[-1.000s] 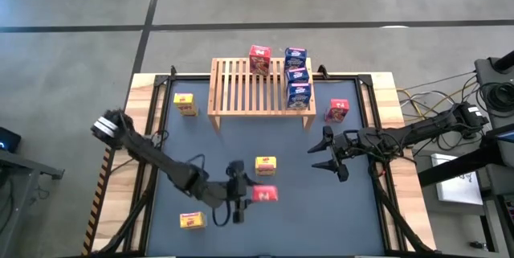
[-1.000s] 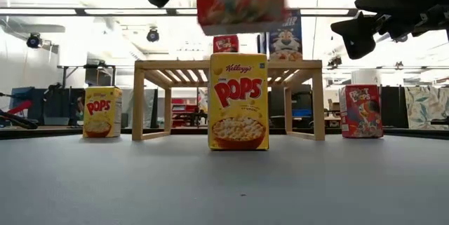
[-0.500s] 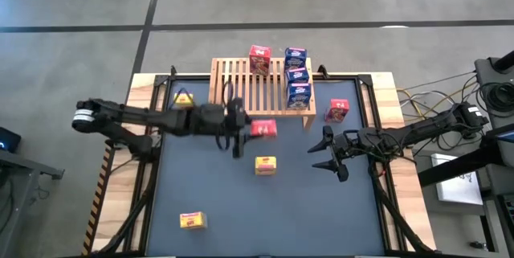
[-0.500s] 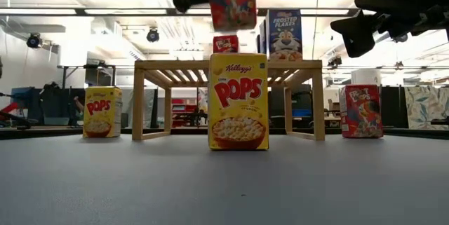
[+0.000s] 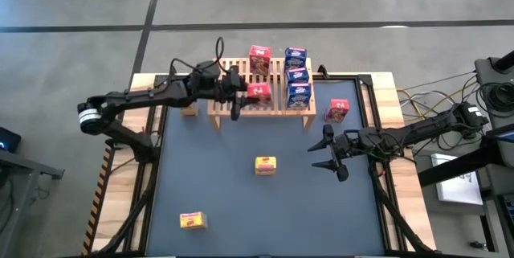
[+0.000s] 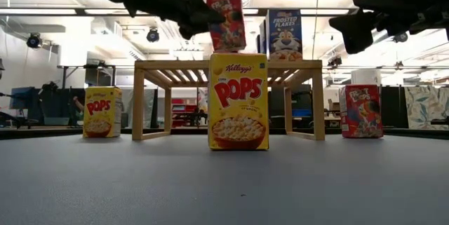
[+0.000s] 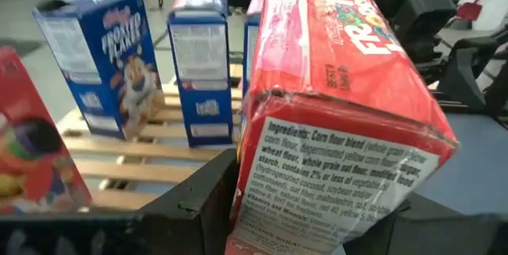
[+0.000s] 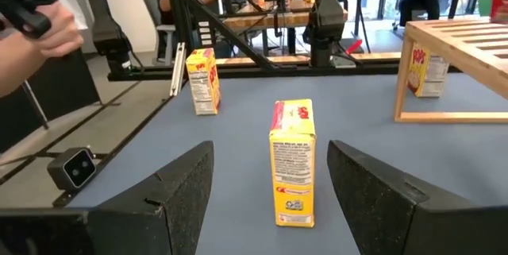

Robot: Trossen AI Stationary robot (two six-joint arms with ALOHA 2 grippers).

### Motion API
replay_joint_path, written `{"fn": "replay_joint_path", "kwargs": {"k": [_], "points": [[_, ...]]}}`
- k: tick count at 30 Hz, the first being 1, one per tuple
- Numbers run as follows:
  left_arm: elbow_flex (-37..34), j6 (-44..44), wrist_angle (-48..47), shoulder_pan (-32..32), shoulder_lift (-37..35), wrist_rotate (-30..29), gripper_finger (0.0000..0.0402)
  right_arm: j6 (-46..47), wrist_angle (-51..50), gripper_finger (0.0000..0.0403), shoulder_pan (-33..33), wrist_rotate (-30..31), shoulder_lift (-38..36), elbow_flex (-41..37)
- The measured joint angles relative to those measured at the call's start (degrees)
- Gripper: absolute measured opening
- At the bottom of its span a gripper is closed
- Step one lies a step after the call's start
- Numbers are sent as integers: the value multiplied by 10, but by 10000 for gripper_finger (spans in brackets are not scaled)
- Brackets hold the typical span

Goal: Stack cereal on shelf
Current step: Put the bottom red cereal box on the shelf aligned with the other red cereal box

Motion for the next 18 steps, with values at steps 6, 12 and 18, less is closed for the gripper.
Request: {"fn": "replay_joint_path", "kwargs": {"k": [6, 12, 18], "points": [[0, 18, 20, 28, 12, 5, 162, -6, 6, 235, 0, 0, 0, 0], [28, 31, 2, 63, 20, 17, 162, -17, 8, 235, 0, 0, 0, 0], [105, 48, -71, 77, 63, 40, 162, -22, 9, 235, 0, 4, 0, 0]]}}
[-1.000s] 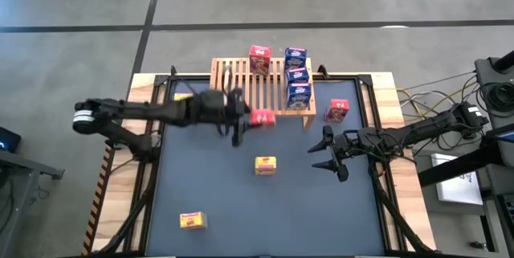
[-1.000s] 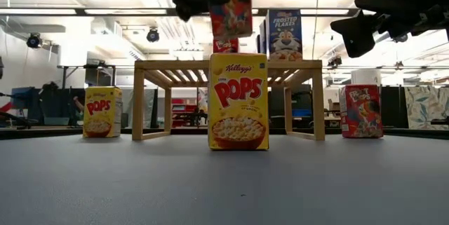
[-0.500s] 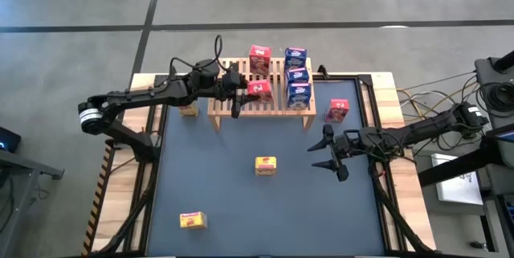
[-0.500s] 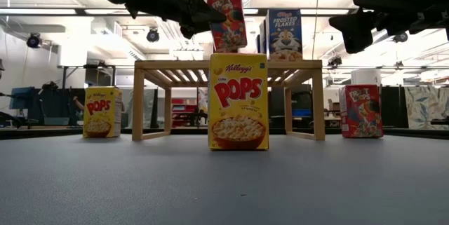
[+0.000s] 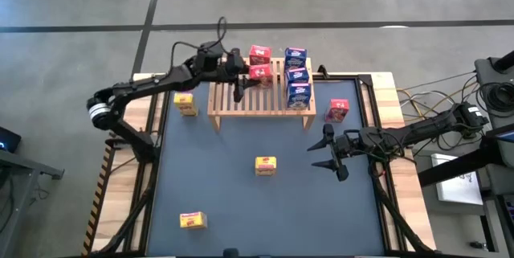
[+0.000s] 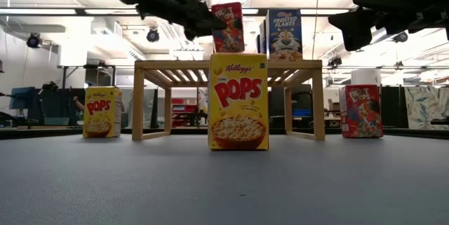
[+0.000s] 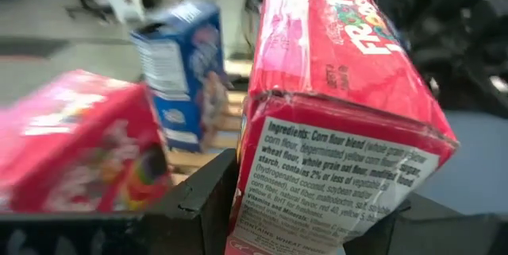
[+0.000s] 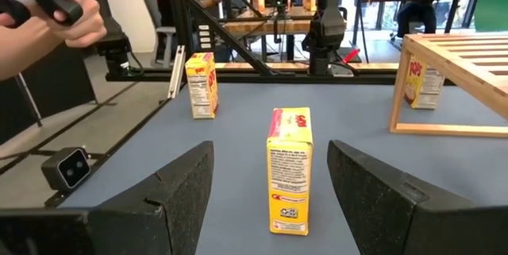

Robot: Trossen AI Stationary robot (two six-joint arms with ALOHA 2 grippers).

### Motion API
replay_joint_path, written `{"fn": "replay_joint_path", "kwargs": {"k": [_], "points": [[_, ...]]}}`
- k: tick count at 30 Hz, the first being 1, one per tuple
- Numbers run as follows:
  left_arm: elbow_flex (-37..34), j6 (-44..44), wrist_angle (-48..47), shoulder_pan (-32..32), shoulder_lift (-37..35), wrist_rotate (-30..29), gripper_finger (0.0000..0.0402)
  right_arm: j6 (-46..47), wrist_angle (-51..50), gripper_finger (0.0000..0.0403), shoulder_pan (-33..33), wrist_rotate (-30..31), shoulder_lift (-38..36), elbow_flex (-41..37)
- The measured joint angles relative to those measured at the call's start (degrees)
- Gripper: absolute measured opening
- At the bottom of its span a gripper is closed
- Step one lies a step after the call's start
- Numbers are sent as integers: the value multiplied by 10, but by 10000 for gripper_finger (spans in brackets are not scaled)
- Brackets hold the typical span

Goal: Stack cereal on shelf
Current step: Put the bottom red cereal box on the shelf aligned with the other red cereal box

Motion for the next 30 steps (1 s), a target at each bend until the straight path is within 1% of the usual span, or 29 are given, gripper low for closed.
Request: {"fn": "replay_joint_path", "kwargs": {"k": [2, 5, 9, 13, 17, 30], "points": [[35, 24, -50, 0, 22, 11, 162, 0, 0, 235, 0, 8, 0, 0], [95, 59, -119, -1, 56, 12, 162, -1, -1, 235, 0, 10, 0, 0], [168, 85, -210, 0, 99, 11, 162, 0, -3, 235, 0, 10, 0, 0], [213, 95, -254, 0, 124, 10, 162, 0, -3, 235, 0, 10, 0, 0], [217, 98, -257, 0, 129, 10, 162, 2, -4, 235, 0, 10, 0, 0], [183, 85, -257, 8, 116, 13, 162, 2, -3, 235, 0, 10, 0, 0]]}}
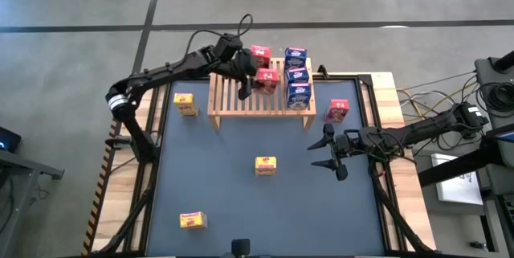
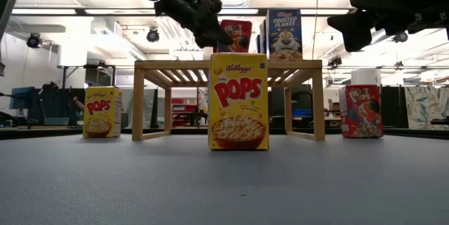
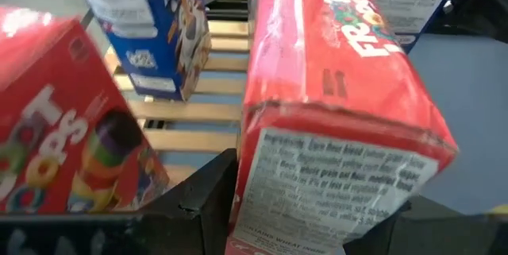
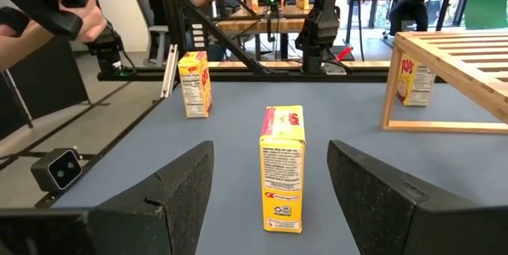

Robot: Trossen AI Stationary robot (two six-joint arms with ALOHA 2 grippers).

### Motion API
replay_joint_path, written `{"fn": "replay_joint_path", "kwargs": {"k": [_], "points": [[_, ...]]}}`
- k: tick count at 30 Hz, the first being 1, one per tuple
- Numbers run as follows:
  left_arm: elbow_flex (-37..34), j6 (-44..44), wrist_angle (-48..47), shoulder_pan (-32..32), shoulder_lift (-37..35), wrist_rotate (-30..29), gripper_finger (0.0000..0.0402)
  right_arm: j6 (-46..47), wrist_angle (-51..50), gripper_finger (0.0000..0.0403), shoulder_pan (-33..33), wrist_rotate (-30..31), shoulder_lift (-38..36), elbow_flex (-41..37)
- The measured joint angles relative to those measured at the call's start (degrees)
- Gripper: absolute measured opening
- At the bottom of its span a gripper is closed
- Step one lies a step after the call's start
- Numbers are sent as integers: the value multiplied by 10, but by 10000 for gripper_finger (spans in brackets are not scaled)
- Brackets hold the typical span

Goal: Stack cereal on shelf
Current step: Put the bottom red cereal box on the shelf aligned with the other red cereal box

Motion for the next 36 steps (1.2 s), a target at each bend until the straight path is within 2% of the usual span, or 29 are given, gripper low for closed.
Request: {"fn": "replay_joint_path", "kwargs": {"k": [7, 25, 36], "points": [[-29, -12, 44, 4, -7, 17, 162, 4, 0, 235, 0, 0, 0, 0], [-38, -19, 39, 11, -25, 24, 162, 1, 0, 235, 0, 0, 0, 0], [-127, -42, 159, 10, -48, 32, 162, 0, 0, 235, 0, 0, 0, 0]]}}
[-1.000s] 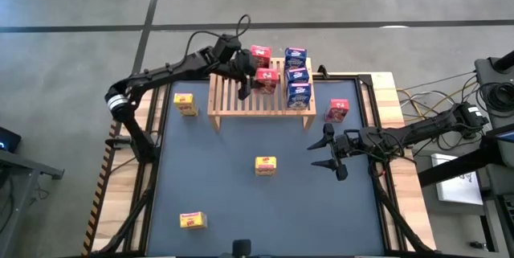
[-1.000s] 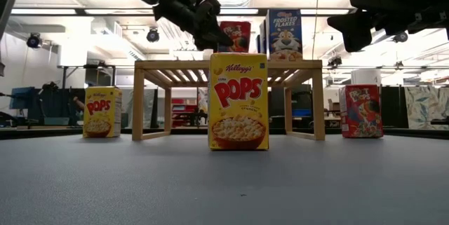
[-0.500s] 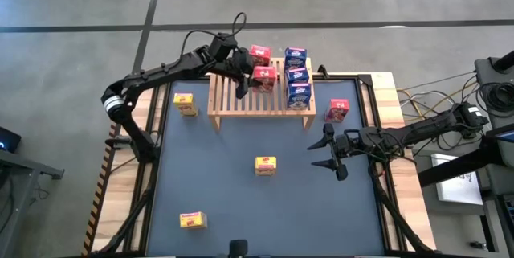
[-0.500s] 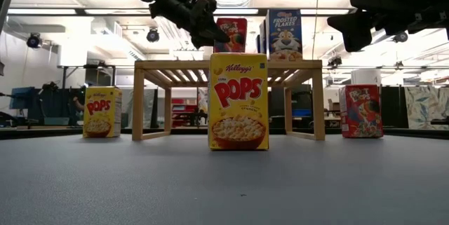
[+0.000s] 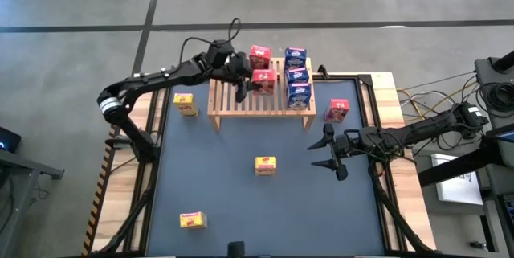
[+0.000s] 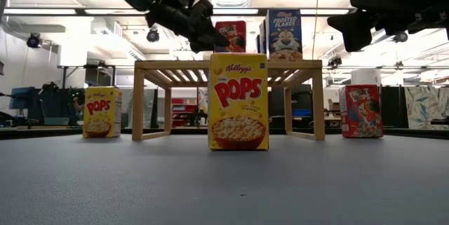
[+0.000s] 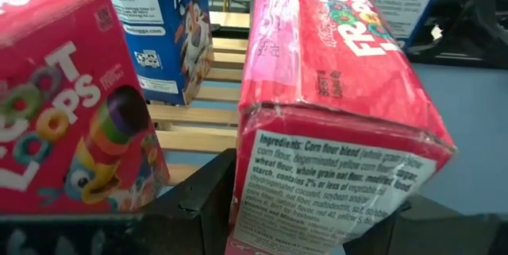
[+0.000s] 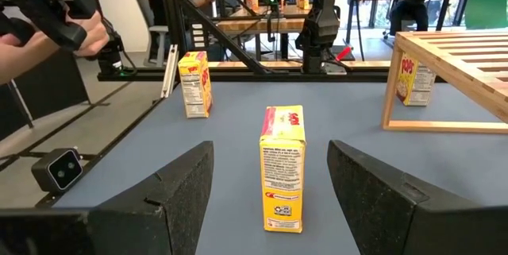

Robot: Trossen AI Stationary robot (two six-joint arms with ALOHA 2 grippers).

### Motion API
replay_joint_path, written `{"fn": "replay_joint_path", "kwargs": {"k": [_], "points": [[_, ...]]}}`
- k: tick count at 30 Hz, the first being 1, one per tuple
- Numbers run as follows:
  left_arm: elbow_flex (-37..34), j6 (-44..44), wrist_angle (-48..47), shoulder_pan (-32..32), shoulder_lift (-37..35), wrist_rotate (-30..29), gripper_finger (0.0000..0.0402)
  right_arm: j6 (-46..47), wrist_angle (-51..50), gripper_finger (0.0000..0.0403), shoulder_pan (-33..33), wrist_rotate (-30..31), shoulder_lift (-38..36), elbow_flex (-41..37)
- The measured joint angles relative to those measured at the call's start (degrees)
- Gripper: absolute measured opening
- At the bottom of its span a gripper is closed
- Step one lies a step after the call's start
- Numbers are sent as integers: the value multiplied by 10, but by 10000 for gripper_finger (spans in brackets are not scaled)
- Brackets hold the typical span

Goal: Stack cereal on shelf
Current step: Put the bottom red cereal box on the shelf aligned with the other red cereal box

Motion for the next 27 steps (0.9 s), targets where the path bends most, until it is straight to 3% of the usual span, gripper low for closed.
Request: {"fn": "replay_joint_path", "kwargs": {"k": [9, 18, 27], "points": [[-10, -13, -1, 2, -10, 0, 168, -3, 2, 235, 0, 1, 0, 0], [2, -16, -9, 2, -9, -7, 221, -6, 2, 235, 0, 1, 0, 0], [66, -5, -140, 3, -9, -34, 238, -5, 2, 235, 0, 1, 0, 0]]}}
